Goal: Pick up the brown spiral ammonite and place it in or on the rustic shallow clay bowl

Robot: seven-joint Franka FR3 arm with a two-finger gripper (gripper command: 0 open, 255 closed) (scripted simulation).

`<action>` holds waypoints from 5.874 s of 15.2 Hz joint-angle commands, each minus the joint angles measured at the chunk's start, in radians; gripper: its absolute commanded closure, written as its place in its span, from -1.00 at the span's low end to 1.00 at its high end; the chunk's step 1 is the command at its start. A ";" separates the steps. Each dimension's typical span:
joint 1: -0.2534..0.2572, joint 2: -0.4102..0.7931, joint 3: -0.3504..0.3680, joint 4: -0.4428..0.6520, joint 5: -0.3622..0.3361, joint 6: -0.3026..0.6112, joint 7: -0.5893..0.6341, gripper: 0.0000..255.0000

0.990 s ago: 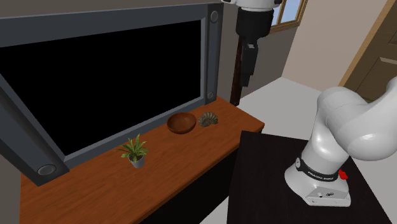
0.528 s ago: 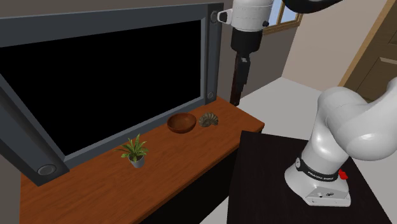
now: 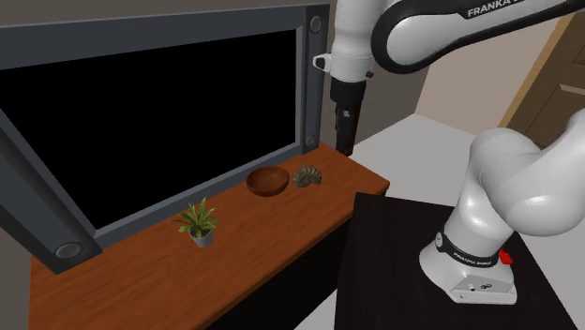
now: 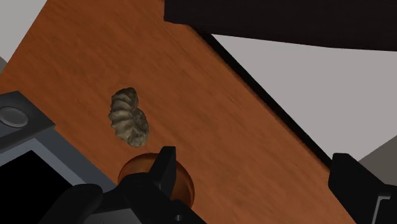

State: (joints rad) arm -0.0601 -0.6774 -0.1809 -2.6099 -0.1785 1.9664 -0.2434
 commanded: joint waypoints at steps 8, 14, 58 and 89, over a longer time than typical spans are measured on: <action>-0.020 0.270 -0.176 -0.021 -0.046 0.321 -0.201 -1.00; 0.006 0.518 -0.292 0.036 0.036 0.521 -0.390 -1.00; -0.151 1.089 -0.198 0.339 0.552 0.731 -0.954 1.00; 0.022 0.949 -0.258 0.549 0.346 0.403 -0.639 1.00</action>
State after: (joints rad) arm -0.0504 0.2557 -0.4486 -2.0861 0.1648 2.3791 -0.9066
